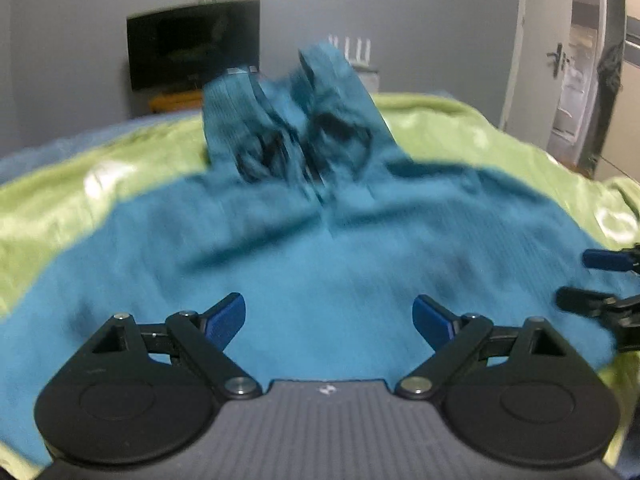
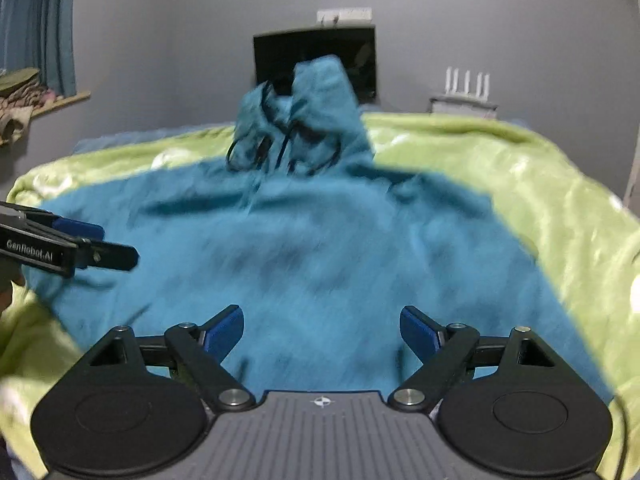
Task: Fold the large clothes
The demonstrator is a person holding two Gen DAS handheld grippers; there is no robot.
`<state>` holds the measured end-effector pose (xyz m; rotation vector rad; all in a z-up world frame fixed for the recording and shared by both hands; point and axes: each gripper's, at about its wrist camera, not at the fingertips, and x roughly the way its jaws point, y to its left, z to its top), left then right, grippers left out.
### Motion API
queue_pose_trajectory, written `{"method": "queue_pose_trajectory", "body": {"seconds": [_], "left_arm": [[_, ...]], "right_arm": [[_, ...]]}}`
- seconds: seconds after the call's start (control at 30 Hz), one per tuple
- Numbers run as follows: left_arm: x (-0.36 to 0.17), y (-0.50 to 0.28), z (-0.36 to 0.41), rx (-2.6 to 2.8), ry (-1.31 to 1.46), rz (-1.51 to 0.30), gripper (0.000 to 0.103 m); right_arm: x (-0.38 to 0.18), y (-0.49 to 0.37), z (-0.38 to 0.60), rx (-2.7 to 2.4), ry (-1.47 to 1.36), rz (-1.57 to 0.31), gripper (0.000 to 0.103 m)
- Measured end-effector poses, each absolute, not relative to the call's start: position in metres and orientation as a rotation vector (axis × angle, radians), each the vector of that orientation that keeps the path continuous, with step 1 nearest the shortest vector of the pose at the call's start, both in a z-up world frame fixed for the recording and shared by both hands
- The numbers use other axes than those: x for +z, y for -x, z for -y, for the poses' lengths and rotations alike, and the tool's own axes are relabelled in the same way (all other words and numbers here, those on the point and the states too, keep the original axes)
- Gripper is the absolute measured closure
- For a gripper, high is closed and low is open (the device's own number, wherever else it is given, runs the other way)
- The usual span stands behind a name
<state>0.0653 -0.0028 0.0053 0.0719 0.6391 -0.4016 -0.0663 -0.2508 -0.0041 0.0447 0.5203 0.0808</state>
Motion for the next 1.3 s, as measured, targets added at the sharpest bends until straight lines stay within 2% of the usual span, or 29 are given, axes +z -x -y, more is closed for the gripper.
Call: {"method": "queue_pose_trajectory", "body": {"seconds": [0.2,0.47,0.57,0.63,0.73,0.87,1.03,1.1,1.13,1.17,1.27,1.3], "left_arm": [[0.011,-0.118,-0.012,-0.310,-0.079,-0.613,0.011],[-0.034,-0.163,-0.071,-0.113,-0.148,-0.675,0.011],[-0.049,-0.170,-0.108,-0.027,-0.005,-0.742,0.011],[-0.047,-0.174,-0.125,-0.019,0.090,-0.754,0.011],[-0.045,-0.178,-0.126,-0.027,0.084,-0.755,0.011],[-0.046,-0.178,-0.122,-0.056,0.079,-0.747,0.011],[-0.048,-0.181,-0.131,-0.099,0.174,-0.752,0.011],[-0.050,-0.185,-0.136,-0.100,0.211,-0.760,0.011],[-0.052,-0.186,-0.137,-0.100,0.220,-0.761,0.011],[-0.054,-0.187,-0.137,-0.098,0.226,-0.764,0.011],[-0.060,-0.190,-0.133,-0.095,0.206,-0.779,0.011],[-0.060,-0.190,-0.131,-0.092,0.187,-0.778,0.011]], "right_arm": [[0.056,0.024,0.270,0.067,-0.008,-0.432,0.016],[0.103,-0.100,0.274,0.116,-0.026,-0.370,0.019],[0.101,-0.153,0.266,0.107,-0.029,-0.370,0.021],[0.095,-0.188,0.260,0.085,0.010,-0.381,0.026],[0.081,-0.236,0.253,0.069,0.017,-0.400,0.026],[0.061,-0.291,0.257,0.068,-0.118,-0.428,0.019],[0.046,-0.340,0.263,0.038,-0.136,-0.444,0.009],[0.040,-0.354,0.272,0.095,-0.231,-0.476,0.009],[0.037,-0.359,0.275,0.141,-0.275,-0.503,0.017],[0.034,-0.361,0.276,0.174,-0.287,-0.516,0.043],[0.033,-0.349,0.266,0.196,-0.202,-0.472,0.097],[0.035,-0.340,0.263,0.212,-0.192,-0.445,0.097]]}}
